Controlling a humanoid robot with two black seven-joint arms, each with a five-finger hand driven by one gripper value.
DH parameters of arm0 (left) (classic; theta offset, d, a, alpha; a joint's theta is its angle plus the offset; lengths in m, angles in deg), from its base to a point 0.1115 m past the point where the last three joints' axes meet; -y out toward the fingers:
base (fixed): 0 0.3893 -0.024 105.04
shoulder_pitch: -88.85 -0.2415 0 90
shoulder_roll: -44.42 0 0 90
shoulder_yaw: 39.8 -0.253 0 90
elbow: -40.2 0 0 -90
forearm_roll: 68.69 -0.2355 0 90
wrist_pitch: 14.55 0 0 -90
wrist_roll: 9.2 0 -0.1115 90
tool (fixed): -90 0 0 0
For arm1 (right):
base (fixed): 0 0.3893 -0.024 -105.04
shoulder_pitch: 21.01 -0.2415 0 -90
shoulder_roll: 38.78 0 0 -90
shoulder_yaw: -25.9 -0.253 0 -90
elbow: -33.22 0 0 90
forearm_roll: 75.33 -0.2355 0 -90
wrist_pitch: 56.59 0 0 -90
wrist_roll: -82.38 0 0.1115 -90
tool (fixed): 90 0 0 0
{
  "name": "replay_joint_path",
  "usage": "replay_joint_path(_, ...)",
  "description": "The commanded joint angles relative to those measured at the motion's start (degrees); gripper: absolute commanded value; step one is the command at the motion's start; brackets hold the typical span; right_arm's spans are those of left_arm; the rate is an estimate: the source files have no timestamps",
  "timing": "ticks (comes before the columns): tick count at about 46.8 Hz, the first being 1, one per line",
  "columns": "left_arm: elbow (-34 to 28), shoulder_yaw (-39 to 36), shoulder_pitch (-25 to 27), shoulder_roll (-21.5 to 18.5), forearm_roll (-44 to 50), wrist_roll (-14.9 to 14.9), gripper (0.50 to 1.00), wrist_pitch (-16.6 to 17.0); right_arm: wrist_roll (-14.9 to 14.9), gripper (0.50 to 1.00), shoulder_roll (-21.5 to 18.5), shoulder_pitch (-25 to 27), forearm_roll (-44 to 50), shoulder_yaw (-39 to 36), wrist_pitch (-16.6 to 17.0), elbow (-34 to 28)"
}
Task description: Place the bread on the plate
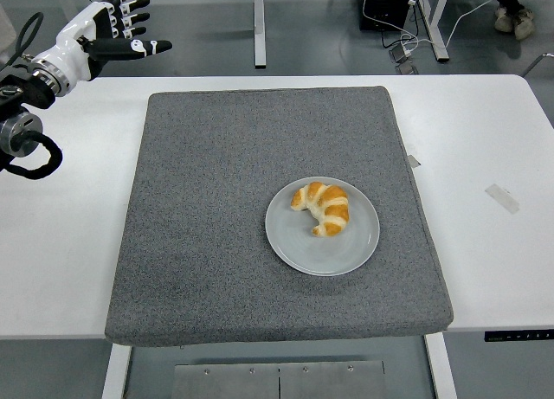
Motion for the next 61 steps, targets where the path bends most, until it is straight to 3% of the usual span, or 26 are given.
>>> replay_joint_path(1, 0.0, 1.5, -1.0, -0.2, 2.0, -1.0, 0.977, 0.0, 0.0, 1.000, 0.0, 0.0, 0.0, 0.0, 0.0, 0.0)
replay_joint_path(26, -0.9, 6.1, -7.6, 0.6, 11.3, -2.1, 0.977, 2.1, 0.0, 1.000, 0.0, 0.0, 0.0, 0.0, 0.0, 0.0)
replay_joint_path(39, -0.7, 14.2, -11.3, 4.7, 13.1, -2.1, 0.977, 1.1, 0.0, 1.000, 0.0, 0.1, 0.0, 0.0, 0.0, 0.0)
replay_joint_path(61, 5.2, 19.4, -11.4, 10.1, 13.0, -1.9, 0.977, 0.6, 0.0, 1.000, 0.0, 0.0, 0.0, 0.0, 0.0, 0.0)
